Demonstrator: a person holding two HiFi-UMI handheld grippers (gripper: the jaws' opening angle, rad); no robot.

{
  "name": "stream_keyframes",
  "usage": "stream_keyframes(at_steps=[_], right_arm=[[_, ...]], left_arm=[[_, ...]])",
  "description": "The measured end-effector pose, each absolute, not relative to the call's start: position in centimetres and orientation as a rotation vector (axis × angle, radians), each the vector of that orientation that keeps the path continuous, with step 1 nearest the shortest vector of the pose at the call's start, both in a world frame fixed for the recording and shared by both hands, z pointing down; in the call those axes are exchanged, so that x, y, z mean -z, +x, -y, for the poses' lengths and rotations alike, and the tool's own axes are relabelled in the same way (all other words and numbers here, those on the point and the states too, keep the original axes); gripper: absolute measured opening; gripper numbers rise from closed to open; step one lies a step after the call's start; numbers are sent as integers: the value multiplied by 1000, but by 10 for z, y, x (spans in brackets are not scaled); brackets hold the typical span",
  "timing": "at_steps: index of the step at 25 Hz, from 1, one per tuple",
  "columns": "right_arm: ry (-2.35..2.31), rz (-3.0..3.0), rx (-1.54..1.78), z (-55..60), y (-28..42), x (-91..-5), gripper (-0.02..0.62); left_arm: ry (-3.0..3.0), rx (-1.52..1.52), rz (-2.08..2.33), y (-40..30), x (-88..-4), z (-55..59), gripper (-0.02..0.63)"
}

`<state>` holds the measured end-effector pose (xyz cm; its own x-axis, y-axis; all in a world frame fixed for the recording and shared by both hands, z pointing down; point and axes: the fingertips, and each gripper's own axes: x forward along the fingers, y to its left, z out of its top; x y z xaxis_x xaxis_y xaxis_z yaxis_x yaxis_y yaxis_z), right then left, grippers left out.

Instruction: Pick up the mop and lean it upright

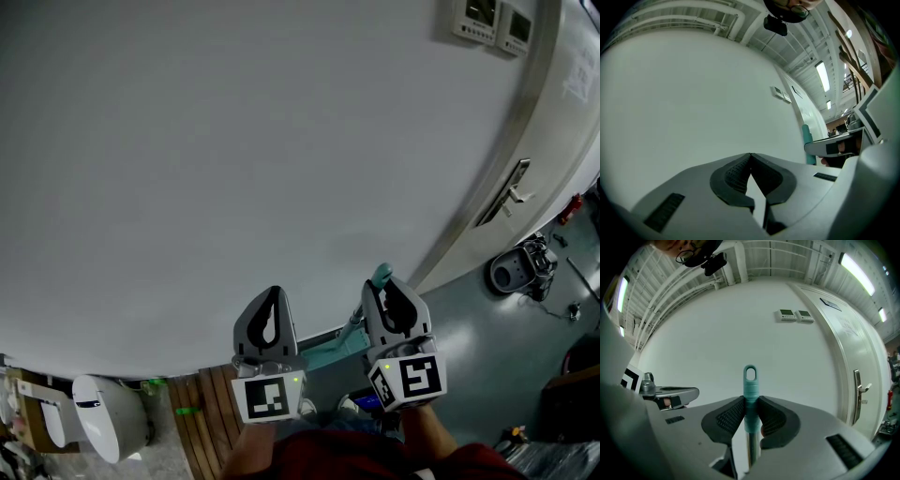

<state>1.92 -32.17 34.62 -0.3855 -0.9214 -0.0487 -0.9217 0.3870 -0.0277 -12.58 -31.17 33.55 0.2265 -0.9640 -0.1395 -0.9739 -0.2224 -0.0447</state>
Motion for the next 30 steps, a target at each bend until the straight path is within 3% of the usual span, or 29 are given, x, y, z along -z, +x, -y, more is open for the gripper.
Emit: stream_keyframes(at_steps=[30], right_arm=[[-1829, -2732, 189, 328, 0, -480, 104]], left_arm=[[-2330, -114, -1894, -132, -333, 306, 14]])
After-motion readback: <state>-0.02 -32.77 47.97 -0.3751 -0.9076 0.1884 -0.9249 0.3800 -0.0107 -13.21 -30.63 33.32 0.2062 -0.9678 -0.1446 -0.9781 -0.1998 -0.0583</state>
